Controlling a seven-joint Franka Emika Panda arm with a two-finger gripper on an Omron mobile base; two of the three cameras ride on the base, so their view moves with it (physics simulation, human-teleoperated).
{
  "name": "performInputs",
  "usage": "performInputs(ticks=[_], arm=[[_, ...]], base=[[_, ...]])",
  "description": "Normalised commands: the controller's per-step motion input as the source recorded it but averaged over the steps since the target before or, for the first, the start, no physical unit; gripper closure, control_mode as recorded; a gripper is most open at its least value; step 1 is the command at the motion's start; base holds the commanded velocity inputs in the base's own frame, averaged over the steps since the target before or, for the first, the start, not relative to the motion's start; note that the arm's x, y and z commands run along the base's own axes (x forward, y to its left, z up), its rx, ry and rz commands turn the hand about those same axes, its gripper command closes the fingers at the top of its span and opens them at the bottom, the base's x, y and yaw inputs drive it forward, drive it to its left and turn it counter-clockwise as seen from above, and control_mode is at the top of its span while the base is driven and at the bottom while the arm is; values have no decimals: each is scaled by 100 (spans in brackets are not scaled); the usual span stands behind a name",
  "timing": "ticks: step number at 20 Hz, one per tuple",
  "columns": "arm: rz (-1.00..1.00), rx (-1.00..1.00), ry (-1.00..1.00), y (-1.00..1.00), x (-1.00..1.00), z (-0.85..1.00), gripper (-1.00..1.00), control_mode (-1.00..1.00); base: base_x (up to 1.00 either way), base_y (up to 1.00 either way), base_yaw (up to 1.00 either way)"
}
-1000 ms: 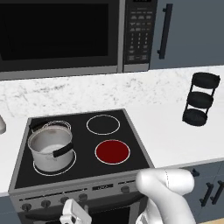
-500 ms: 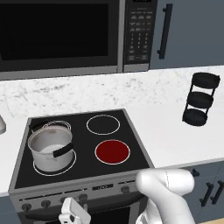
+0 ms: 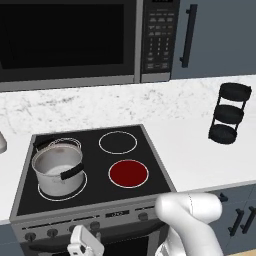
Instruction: Turn off the front right burner of the stove.
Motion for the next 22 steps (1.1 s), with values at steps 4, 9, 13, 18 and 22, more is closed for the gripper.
performInputs(ticks=[4, 9, 13, 18, 22], arm=[[0, 0, 0, 0, 0, 4, -100, -100], [0, 0, 0, 0, 0, 0, -100, -100], [0, 0, 0, 0, 0, 0, 100, -100], [0, 0, 0, 0, 0, 0, 100, -100], [0, 2, 2, 0, 0, 8, 100, -100]], base=[[0, 0, 0], [0, 0, 0], [0, 0, 0], [0, 0, 0], [0, 0, 0]])
